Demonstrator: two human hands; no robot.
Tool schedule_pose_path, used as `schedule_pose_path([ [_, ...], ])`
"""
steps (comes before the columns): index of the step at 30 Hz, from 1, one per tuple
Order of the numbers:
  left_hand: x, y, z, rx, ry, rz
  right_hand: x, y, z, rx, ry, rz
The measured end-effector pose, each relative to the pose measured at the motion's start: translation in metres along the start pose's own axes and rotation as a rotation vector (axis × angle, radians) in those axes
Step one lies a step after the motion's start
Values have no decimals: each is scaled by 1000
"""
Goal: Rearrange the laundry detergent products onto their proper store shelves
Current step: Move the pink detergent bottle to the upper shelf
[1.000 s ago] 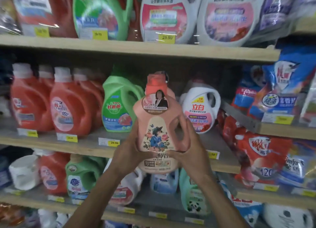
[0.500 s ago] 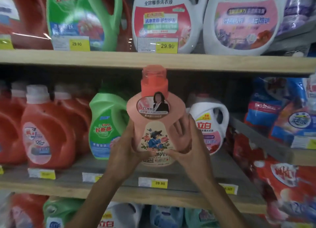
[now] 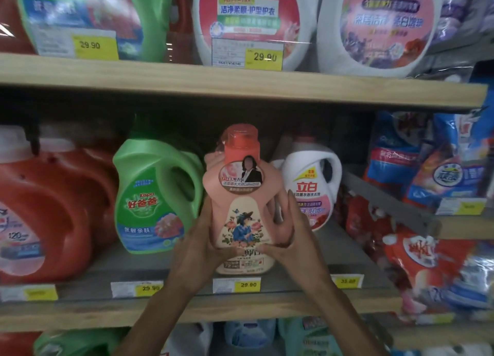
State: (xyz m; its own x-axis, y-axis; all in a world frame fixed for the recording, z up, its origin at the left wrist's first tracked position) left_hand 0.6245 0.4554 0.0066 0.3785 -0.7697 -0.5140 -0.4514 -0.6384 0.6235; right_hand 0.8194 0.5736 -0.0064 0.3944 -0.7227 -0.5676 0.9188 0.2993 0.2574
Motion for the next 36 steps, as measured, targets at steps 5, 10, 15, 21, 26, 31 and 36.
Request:
schedule_pose_path([
  [5, -1, 0, 5, -73, 32, 36, -1, -4, 1, -3, -42, 40],
  [10, -3, 1, 7, -79, 21, 59, 0, -8, 2, -41, -31, 44],
  [15, -8, 3, 7, -84, 28, 75, -4, -10, 1, -68, -51, 53],
  [21, -8, 2, 12, -89, 33, 102, -3, -13, -9, -107, -95, 58],
  [26, -11, 0, 12, -106, 14, 106, -6, -14, -9, -138, -124, 76],
  [31, -10, -1, 14, -134, 36, 133, -1, -15, -4, -167, -131, 65],
  [36, -6, -1, 13, -121, 52, 152, 7, -18, 0, -198, -136, 46],
])
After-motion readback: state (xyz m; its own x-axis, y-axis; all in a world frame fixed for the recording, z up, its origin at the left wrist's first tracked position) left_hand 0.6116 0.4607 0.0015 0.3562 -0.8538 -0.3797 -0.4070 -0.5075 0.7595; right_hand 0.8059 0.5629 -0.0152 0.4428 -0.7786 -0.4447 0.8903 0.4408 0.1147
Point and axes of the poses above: each hand's wrist, its own x-axis away from the middle knuckle, its own y-axis out of the back of the hand, z = x × y, the point moved 4 cm from there along -x, towards the middle knuckle, and after that the axes turned 13 degrees about -x, right-handed, at the moved point
